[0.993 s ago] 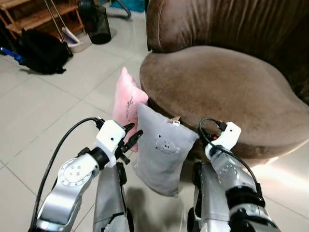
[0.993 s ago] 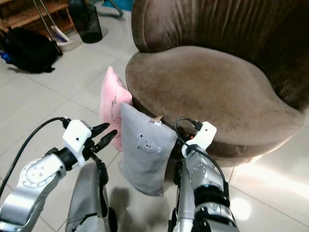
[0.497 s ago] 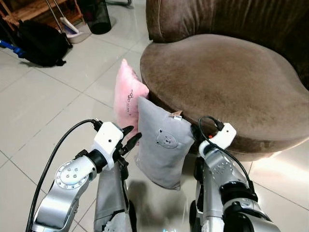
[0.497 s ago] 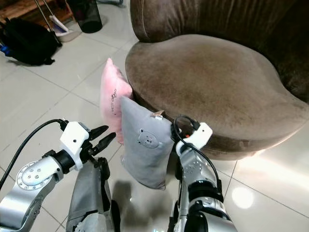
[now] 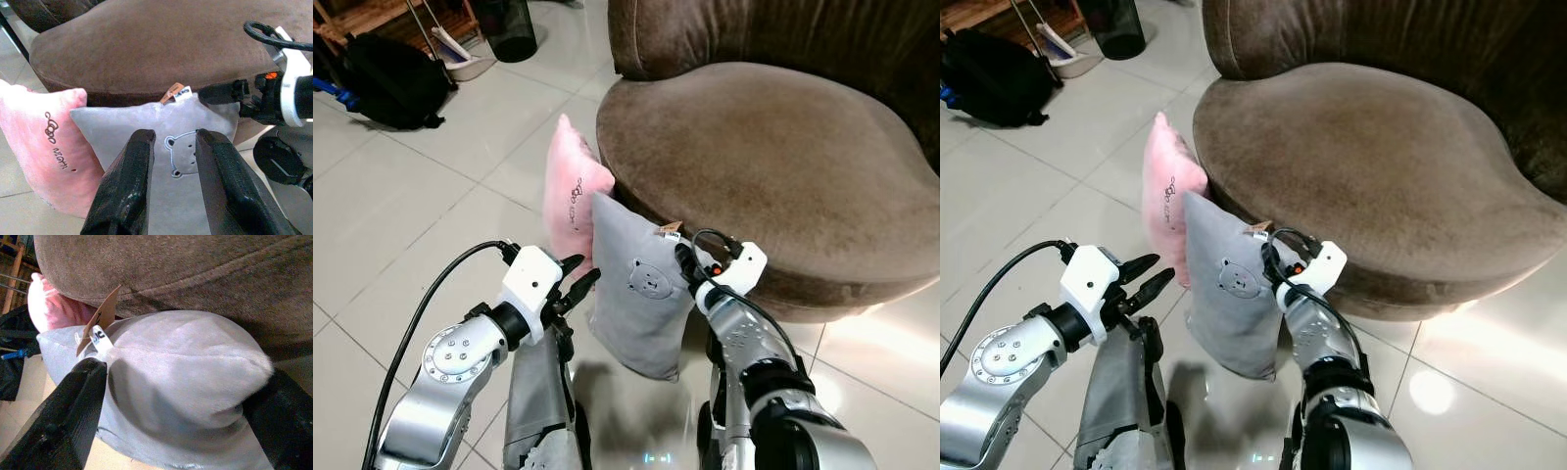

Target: Move the pillow to the sofa from floor

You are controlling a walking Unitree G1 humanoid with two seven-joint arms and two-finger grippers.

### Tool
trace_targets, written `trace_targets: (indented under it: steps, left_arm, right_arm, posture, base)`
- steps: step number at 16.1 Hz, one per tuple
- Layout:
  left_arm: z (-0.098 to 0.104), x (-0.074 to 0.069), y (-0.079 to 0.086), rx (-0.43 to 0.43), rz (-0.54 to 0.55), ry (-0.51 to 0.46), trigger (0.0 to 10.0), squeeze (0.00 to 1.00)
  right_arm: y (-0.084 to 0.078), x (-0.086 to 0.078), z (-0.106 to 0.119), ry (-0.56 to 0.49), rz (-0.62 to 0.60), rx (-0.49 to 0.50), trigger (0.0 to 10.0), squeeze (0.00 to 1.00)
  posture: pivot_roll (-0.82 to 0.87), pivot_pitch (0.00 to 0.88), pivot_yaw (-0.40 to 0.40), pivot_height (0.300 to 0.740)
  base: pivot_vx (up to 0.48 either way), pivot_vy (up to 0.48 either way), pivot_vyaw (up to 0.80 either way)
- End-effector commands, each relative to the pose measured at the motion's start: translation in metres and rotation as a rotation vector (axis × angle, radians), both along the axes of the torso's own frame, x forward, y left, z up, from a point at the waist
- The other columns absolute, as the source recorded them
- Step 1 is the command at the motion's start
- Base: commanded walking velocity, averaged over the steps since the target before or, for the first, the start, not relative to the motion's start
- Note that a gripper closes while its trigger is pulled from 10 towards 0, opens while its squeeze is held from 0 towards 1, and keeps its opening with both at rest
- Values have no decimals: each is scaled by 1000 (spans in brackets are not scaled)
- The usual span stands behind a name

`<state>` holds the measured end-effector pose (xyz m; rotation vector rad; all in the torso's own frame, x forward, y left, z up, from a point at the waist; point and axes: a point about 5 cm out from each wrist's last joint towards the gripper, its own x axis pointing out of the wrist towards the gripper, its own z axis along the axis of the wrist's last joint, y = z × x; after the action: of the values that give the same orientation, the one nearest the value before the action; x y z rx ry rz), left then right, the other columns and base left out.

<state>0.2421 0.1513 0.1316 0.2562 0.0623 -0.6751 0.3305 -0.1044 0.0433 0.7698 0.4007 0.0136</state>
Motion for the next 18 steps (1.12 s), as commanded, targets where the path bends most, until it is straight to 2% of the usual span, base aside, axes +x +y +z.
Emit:
trace_targets:
  steps: [1,2,3,18]
  left_arm:
    - [1,-4,4,11,-3,7,10000,0]
    - [1,-4,4,12,-5,9,10000,0]
    - [1,-5,4,14,-6,12,10000,0]
    - [1,-6,2,14,-7,18,10000,0]
  right_arm:
    - [7,0,-1,6,6,-6,7882,0]
    - [8,0,0,7,10,-13,980,0]
    - [9,0,0,7,13,-15,0,0]
    - [10,2,-1,-17,15,-26,0,0]
  posture:
    - [122,219,82,480]
    - [123,220,82,480]
    - [124,220,82,480]
    - [119,204,75,480]
  base:
    - [0,0,0]
    - [0,0,0]
    - [0,0,0]
    - [0,0,0]
